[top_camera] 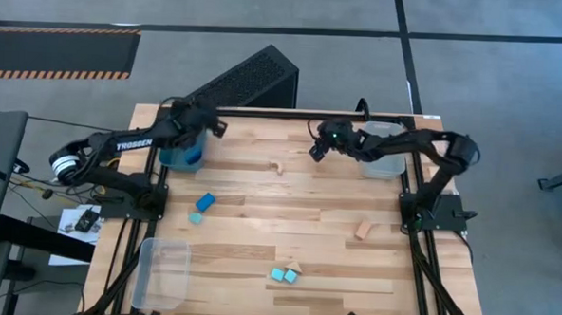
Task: Sort & place blocks by color
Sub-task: Put the blue block into the blue bin
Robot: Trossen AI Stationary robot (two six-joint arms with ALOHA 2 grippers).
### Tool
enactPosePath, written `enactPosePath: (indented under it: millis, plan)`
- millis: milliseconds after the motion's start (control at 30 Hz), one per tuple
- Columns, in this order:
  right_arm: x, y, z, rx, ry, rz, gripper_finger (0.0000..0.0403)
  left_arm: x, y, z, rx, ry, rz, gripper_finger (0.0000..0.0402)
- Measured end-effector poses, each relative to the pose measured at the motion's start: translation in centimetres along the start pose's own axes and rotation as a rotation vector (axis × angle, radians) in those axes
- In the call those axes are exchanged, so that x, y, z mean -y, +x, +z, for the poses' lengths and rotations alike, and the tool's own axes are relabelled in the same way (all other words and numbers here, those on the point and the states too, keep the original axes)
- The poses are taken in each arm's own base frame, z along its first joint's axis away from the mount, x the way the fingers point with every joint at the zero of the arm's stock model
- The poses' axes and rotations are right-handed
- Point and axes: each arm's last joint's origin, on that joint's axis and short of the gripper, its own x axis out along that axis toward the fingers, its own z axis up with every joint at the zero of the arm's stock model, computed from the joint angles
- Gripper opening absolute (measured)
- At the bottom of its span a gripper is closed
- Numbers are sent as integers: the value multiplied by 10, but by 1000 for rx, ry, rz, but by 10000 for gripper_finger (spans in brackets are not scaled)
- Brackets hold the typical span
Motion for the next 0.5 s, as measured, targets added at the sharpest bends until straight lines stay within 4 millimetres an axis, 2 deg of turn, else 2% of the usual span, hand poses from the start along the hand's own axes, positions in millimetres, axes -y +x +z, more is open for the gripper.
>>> enactPosePath:
  millis: [167, 300, 500]
  plan:
    - [7, 12, 2, 85, -32, -50, 191, -13, 16, 10, 72, -24, -2, 210]
    - [15, 14, 5, 120, -11, -66, 191, -21, 26, 11, 78, -31, -9, 210]
    - [24, 15, 6, 123, 18, -79, 191, -22, 34, 11, 86, -43, -49, 210]
